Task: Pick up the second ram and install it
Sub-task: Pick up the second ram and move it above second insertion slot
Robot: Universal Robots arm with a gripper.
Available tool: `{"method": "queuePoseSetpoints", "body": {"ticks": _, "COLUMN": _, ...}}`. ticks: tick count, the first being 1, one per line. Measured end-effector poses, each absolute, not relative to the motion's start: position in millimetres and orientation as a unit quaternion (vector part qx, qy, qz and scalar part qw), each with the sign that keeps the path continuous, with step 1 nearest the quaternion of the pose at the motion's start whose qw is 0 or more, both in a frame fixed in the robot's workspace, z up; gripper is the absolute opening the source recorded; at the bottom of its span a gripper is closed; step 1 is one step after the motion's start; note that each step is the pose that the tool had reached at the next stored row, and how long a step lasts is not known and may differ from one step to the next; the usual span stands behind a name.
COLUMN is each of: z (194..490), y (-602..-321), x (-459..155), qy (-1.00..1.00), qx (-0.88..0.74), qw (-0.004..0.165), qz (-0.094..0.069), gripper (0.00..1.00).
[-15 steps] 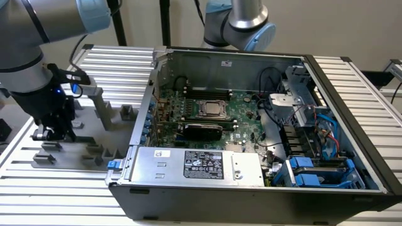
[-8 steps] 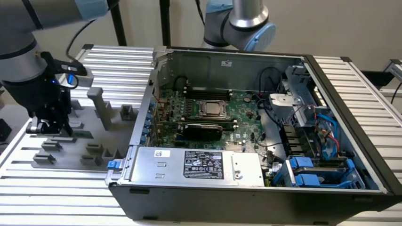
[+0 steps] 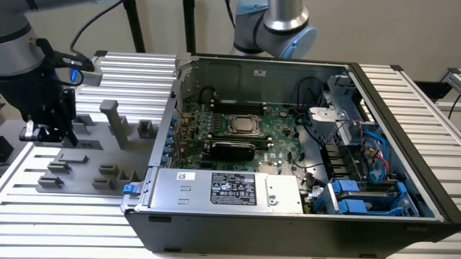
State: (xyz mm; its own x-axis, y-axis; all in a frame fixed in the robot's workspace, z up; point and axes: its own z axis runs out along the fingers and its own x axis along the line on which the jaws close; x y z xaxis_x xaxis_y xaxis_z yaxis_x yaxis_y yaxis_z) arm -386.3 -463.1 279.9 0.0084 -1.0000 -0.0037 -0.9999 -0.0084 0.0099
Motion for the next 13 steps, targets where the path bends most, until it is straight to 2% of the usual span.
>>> {"method": "queuePoseSetpoints", "body": {"ticks": 13, "z": 336.6, "y": -462.7, "x": -370.9, "qy": -0.704, "qx": 0.710, "qw": 0.002, "qz": -0.005, "gripper": 0.14}}
